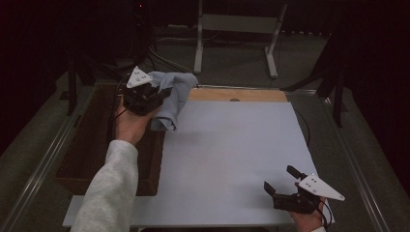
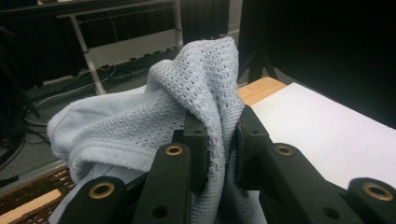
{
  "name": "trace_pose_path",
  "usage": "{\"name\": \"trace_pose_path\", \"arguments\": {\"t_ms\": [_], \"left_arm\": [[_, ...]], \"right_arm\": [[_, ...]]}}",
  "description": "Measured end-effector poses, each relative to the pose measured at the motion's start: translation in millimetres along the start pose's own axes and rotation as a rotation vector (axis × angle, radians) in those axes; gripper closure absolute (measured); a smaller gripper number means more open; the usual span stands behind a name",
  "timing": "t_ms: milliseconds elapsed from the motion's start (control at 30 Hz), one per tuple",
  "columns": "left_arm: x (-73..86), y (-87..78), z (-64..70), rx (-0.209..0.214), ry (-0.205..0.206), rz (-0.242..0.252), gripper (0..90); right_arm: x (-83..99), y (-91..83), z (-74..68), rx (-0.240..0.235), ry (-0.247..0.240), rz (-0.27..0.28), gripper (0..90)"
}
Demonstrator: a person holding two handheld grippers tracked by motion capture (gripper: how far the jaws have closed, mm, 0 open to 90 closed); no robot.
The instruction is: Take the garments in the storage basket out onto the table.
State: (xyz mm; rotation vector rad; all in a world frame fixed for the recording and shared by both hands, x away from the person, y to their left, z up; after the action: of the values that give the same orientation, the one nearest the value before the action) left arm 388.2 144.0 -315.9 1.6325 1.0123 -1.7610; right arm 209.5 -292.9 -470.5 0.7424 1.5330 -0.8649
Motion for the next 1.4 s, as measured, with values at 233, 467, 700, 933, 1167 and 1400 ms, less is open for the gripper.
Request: {"name": "trace_pose_path", "arguments": {"t_ms": [233,467,700,933,1167,1400], "left_arm": [[-1.0,3.2,3.7,0.015,-0.008,0.004,78.1],[-1.0,5.6,8.4,0.029,-0.017,0.009,78.1],[1.4,10.0,14.5,0.048,-0.025,0.011,78.1],[3.6,15.4,20.7,0.066,-0.035,0.01,78.1],[6.5,20.7,27.7,0.087,-0.04,0.008,78.1],[8.8,24.4,33.0,0.098,-0.056,0.017,78.0]], "right_arm": [[0.0,-0.1,-0.1,-0.001,0.0,0.0,0.0],[-0.3,-0.2,-0.1,-0.001,-0.004,0.002,0.0],[-0.7,-0.5,0.0,0.0,-0.003,0.003,0.0],[-0.9,-0.9,0.5,0.0,-0.003,0.006,0.0],[-0.9,-1.0,0.6,0.0,-0.004,0.005,0.0],[-1.1,-1.3,0.8,0.0,-0.003,0.006,0.0]]}}
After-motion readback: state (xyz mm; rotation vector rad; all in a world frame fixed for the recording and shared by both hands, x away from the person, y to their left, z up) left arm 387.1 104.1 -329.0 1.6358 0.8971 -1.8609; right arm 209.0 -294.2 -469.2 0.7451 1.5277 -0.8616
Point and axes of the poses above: each handheld gripper's, and its own axes: y roughly forward along the jaws, x roughly out of its underside, z roughly to its right, the point moved 1 cm from there along y, roughly forward along the jaws, and after that the axes turned 13 degrees about z, right-handed, at the moved point
